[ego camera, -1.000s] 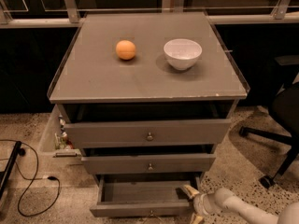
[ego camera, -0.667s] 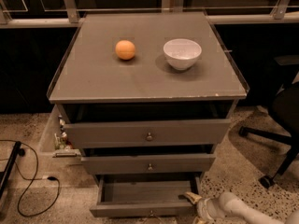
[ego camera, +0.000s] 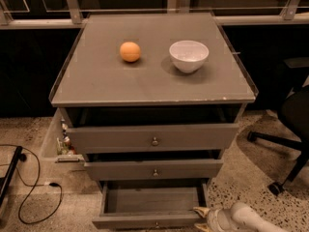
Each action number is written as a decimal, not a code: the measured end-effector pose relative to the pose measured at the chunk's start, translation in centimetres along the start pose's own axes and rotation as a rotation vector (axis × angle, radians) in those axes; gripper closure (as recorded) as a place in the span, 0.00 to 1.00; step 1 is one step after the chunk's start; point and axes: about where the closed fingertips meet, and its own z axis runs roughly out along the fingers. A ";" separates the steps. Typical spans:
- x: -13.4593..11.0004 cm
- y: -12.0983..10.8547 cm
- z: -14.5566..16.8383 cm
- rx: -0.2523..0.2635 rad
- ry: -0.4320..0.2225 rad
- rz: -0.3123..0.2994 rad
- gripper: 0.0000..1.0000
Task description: Open bottom drawer
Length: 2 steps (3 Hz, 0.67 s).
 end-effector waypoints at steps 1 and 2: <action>-0.2 -0.2 -0.3 0.000 0.000 0.000 0.89; 0.1 1.2 -1.2 0.000 0.014 -0.024 1.00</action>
Offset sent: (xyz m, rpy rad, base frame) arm -0.1761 -0.0378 -0.0020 -0.0008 0.0306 0.0361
